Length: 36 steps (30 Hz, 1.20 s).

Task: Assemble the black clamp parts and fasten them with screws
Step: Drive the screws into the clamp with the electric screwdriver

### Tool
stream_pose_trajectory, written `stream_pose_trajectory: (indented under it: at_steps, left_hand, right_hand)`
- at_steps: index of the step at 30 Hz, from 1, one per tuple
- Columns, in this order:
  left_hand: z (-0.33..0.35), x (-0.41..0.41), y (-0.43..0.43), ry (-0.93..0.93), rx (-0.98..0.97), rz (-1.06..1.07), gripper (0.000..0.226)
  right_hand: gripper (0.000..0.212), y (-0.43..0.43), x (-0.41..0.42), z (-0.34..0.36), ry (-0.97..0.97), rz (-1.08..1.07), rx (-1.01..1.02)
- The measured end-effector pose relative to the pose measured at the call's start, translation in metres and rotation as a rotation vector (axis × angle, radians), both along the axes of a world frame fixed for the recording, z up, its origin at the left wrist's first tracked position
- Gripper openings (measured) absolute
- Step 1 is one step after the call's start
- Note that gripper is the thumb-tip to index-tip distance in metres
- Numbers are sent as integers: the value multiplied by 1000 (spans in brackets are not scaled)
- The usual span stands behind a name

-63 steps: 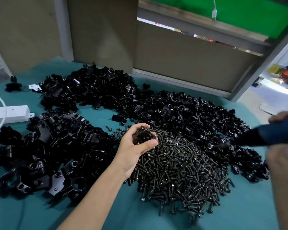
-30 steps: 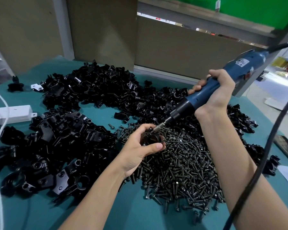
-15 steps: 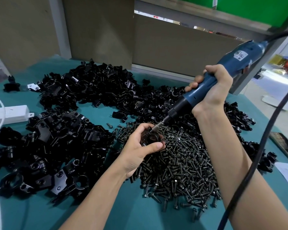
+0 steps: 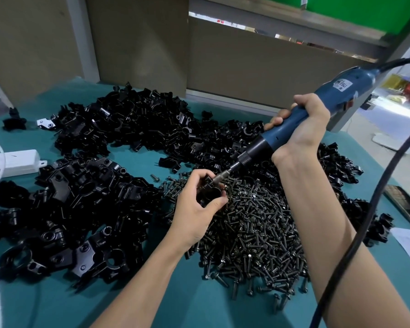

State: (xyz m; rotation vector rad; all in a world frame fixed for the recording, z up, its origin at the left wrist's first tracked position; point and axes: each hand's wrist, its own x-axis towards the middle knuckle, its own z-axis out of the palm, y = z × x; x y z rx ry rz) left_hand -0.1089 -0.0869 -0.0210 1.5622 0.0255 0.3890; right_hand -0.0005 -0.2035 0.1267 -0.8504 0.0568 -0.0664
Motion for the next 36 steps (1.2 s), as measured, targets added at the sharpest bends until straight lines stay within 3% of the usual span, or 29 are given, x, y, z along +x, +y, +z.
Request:
stream_pose_trajectory:
  at_steps: [3,21,36]
  left_hand:
    - [-1,1,2,-4,91,92,37]
    - [-3,2,6,128,-81,-161,40]
    - [-2,2,5,150,-80,-178,39]
  right_hand:
    - [21,2,0,-4,51,-19,6]
    - [18,-2,-1,-4,-8,32,-18]
    - [18,-1,-4,-3,-7,21,-42]
